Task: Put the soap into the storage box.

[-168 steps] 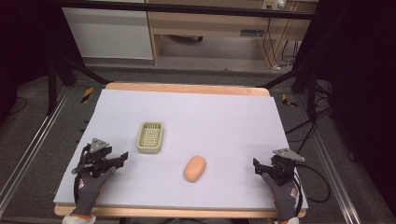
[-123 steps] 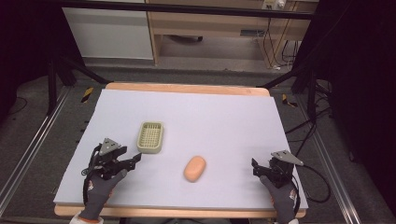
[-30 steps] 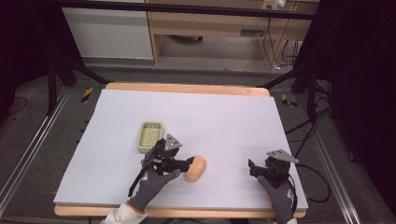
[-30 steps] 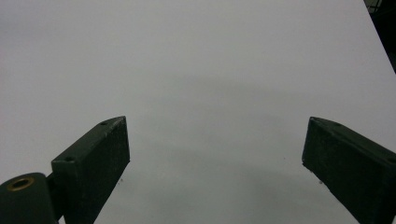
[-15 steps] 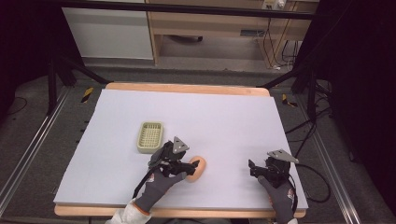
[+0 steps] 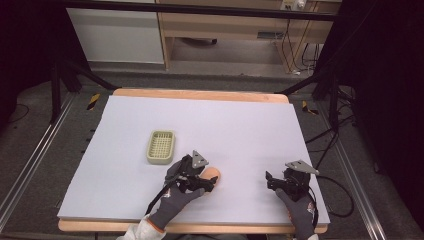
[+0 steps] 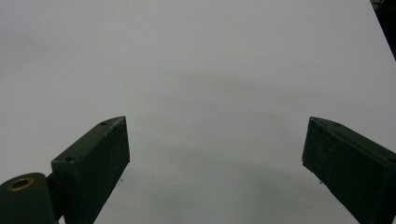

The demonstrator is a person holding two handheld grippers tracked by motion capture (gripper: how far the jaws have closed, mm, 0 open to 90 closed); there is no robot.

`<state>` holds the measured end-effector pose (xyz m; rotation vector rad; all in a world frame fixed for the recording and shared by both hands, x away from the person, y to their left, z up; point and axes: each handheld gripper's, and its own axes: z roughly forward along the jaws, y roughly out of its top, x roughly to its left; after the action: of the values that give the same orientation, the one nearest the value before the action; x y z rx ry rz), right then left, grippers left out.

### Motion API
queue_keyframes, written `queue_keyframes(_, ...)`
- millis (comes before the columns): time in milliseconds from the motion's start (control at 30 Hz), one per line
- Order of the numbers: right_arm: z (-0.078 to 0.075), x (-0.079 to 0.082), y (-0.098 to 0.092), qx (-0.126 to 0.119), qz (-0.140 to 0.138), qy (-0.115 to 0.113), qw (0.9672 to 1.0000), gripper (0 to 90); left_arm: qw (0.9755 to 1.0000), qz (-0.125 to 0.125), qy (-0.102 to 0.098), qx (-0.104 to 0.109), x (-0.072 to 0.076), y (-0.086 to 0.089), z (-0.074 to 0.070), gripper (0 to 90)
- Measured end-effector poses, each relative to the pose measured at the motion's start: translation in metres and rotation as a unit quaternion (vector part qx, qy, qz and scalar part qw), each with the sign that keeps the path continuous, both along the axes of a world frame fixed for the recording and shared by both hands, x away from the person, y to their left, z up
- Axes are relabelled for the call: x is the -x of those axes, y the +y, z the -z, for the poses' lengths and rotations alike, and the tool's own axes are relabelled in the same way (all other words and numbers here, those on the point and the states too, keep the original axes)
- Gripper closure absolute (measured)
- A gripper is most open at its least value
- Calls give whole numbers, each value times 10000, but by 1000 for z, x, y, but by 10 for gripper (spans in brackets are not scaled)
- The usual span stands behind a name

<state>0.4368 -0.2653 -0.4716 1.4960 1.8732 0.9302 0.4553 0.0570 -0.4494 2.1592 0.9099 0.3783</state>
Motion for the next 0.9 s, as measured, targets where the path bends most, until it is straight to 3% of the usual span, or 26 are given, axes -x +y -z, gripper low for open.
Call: queue_keyframes(900, 1, -1, 1, 31, -20, 44, 10000, 77, 9993, 105, 240, -272, -1, -13, 19, 240)
